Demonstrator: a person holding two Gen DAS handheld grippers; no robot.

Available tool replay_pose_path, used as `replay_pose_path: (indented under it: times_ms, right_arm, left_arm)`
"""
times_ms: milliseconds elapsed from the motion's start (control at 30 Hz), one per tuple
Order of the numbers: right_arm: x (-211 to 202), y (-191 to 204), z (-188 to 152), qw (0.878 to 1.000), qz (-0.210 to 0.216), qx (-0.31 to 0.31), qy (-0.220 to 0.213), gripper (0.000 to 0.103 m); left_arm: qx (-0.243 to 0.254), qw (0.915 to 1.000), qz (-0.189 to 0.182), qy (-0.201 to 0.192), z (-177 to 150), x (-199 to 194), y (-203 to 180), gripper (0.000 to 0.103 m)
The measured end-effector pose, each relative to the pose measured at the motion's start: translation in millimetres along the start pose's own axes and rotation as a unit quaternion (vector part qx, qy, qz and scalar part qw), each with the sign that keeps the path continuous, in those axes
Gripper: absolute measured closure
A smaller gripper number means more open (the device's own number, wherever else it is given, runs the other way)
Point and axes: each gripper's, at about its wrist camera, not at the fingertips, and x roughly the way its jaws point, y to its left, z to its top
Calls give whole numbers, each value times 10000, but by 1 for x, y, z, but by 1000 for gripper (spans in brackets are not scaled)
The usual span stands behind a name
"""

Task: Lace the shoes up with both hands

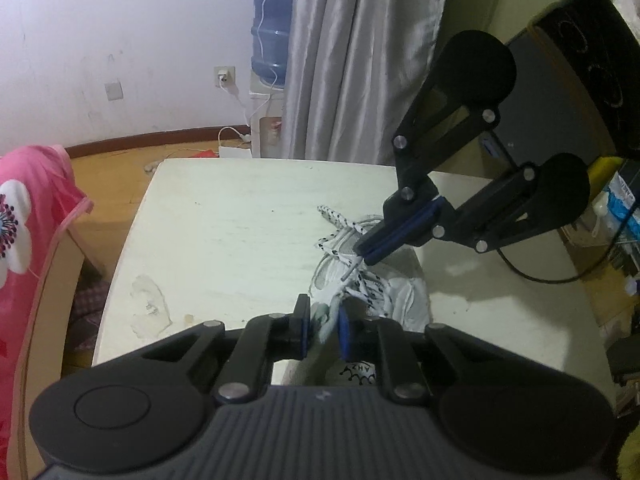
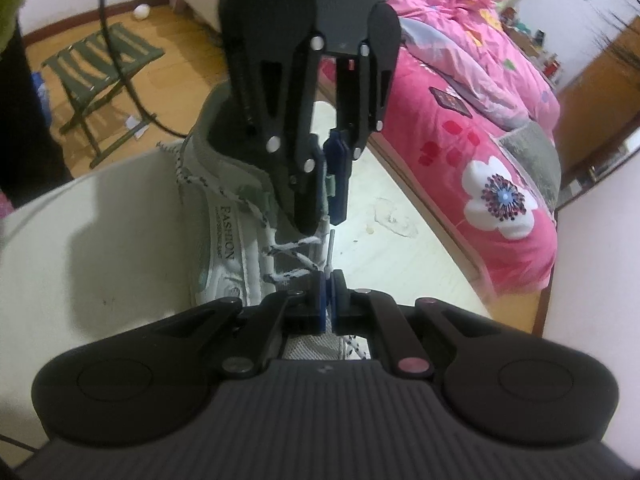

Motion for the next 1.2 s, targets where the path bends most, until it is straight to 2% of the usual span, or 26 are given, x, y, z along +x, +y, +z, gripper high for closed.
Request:
replay_pose_path:
  times_ms: [467,1200]
  right_arm:
    - [-1,7,4,9972,116,-722,169,102]
    - [2,10,6,9919,222,-1234,210,102]
  left_arm:
    - [51,10000,-25,-23,-3,-2,0,88]
    - [101,9999,-37,-47,0,0,-4,88]
